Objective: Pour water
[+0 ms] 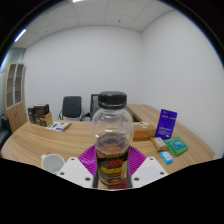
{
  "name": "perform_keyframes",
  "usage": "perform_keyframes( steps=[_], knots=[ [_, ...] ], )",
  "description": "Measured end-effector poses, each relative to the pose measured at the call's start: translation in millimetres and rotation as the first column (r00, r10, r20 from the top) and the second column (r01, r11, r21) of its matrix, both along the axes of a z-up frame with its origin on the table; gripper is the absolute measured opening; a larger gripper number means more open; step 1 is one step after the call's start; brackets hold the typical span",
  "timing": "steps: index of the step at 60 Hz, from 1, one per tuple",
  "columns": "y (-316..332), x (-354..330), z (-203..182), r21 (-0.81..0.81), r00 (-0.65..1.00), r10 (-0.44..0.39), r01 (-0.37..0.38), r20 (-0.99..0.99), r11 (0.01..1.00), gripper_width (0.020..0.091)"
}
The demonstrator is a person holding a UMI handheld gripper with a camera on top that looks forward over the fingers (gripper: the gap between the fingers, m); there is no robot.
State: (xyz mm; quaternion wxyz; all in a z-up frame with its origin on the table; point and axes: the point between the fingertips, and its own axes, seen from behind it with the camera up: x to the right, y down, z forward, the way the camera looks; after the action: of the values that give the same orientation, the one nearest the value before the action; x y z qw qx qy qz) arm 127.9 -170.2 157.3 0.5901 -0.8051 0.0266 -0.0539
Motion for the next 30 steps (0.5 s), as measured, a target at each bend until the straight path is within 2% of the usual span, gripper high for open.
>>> perform_keyframes(
  steps=[5,12,18,20,26,28,30],
  knots=[
    [-3.4,18.8,-38.7,-0.038,1.000,-0.022,0.022,0.015,0.999,0.0373],
    [-8.8,32.2,-72.0,-0.085,1.000,-0.027,0.027,0.000,0.996,0.0378],
    [-9.2,37.6,-73.6,-0.050,0.998,-0.041,0.039,-0.041,0.998,0.0383],
    [-14.8,36.2,-62.4,-0.049,0.997,-0.047,0.044,-0.060,0.998,0.0423],
    [-10.1,37.3,-73.2,-0.054,0.997,-0.047,0.044,-0.063,0.998,0.0536],
    [-12.9,37.1,-77.4,-0.083,0.996,-0.055,0.050,-0.067,0.995,0.0623],
    [-17.0,37.0,-80.8,-0.111,0.995,-0.061,0.052,-0.079,0.992,0.0772]
  ],
)
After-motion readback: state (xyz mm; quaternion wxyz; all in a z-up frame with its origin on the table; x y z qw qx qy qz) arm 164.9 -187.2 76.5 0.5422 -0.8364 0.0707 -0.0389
